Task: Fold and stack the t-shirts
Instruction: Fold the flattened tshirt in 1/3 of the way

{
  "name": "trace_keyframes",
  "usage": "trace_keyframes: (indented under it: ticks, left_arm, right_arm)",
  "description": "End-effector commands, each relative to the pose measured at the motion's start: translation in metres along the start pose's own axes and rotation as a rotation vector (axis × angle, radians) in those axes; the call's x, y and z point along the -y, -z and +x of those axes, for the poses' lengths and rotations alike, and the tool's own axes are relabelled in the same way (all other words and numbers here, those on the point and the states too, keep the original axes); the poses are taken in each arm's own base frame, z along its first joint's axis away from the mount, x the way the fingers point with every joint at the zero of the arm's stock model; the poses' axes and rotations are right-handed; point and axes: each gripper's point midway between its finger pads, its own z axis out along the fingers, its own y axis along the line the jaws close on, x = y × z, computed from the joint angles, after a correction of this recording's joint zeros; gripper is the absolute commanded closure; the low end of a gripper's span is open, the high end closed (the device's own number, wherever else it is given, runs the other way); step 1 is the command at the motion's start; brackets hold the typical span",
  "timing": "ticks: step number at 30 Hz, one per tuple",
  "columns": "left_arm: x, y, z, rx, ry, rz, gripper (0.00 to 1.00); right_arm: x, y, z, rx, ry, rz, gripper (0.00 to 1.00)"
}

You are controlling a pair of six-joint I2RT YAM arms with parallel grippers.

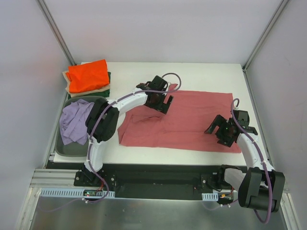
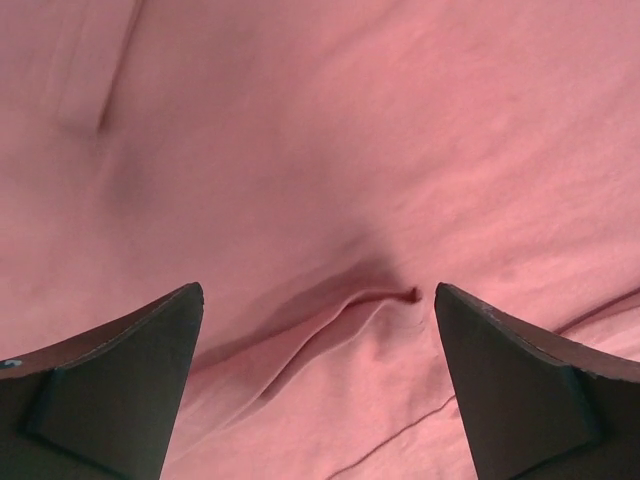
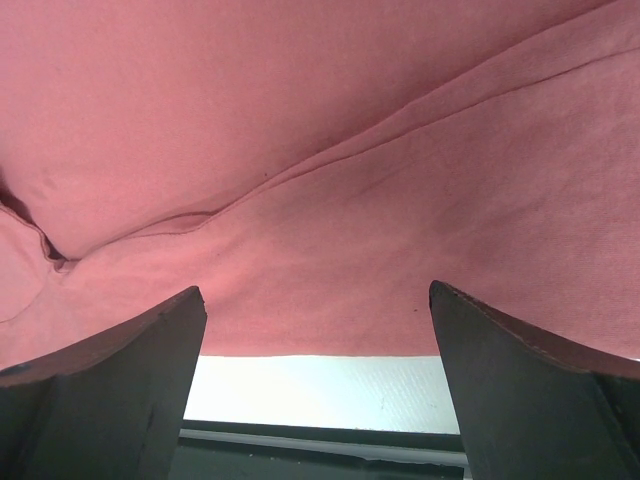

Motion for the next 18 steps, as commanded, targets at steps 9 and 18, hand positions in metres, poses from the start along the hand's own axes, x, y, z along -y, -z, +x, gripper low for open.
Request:
trace_keyframes:
  ticks: [9, 18]
  left_arm:
    - [0.026, 0.078, 0.065, 0.216, 0.318, 0.207, 0.01]
    - [0.011, 0.034, 0.069, 0.183, 0.34, 0.127, 0.01]
  right_arm:
    - [-0.011, -0.001, 0.002, -0.018, 0.023, -0.068, 0.04]
    - [-0.011, -0.001, 0.002, -0.019, 0.027, -0.069, 0.04]
